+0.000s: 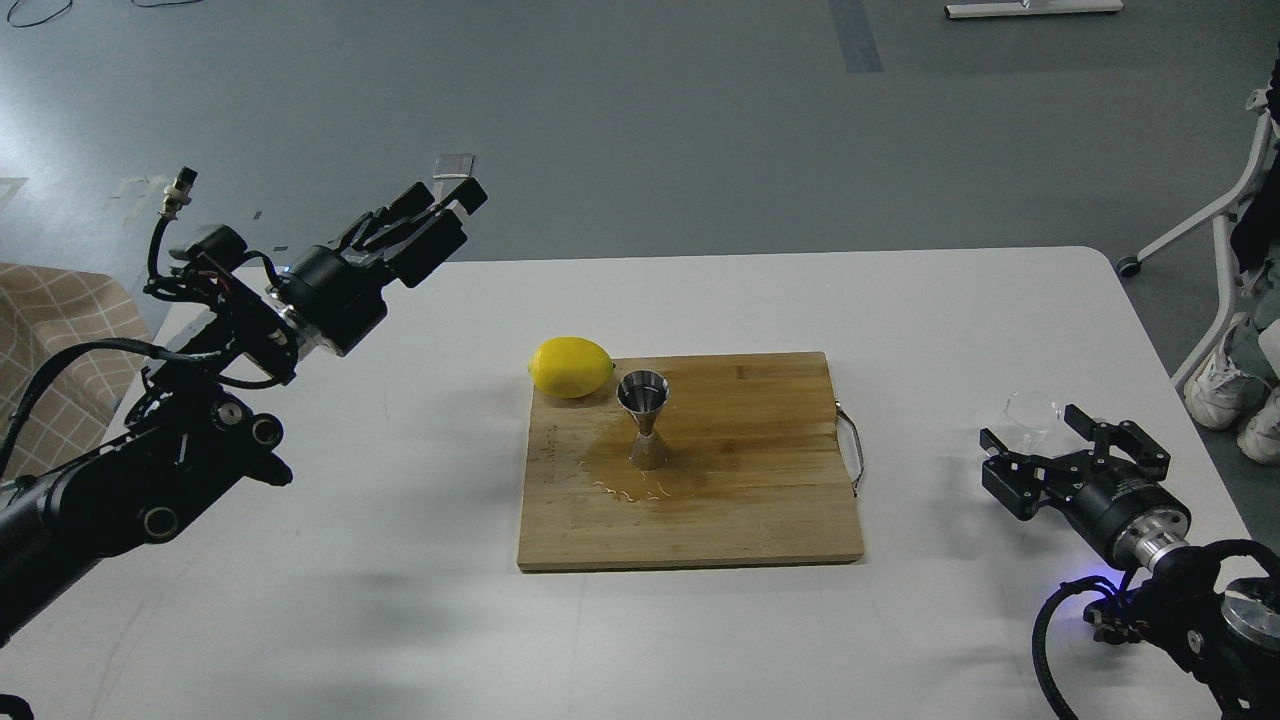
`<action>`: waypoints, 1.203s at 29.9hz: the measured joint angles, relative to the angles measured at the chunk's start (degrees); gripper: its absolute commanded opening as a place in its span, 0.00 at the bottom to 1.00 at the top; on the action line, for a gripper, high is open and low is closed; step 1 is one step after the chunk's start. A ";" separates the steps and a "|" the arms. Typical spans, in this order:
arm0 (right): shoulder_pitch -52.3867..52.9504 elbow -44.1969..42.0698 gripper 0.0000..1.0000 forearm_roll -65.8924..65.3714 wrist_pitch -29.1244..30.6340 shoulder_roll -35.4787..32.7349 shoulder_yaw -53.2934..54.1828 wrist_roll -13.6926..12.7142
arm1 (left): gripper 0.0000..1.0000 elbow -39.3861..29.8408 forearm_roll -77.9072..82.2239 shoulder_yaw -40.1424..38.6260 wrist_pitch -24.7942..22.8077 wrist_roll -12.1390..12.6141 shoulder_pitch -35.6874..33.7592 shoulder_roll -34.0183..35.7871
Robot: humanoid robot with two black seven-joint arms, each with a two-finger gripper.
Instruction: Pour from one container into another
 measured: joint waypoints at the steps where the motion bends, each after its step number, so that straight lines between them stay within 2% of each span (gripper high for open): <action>1: -0.13 0.31 0.96 0.03 -0.01 -0.15 0.00 -0.09 | 0.98 0.00 0.00 0.01 -0.16 0.00 -0.04 0.00; 24: -0.27 5.27 0.97 0.41 -0.08 -6.27 2.60 -1.59 | 0.98 0.05 0.00 -0.21 -0.87 0.00 -0.16 -0.10; 32: 5.07 5.27 0.97 0.42 -0.21 -8.31 1.23 -1.64 | 0.98 0.05 0.00 -0.21 -0.87 0.00 -0.31 -0.14; 36: 9.93 5.06 0.99 0.11 -0.06 -12.86 -1.06 -1.63 | 0.98 0.05 0.00 -0.27 -1.12 0.00 -0.61 -0.03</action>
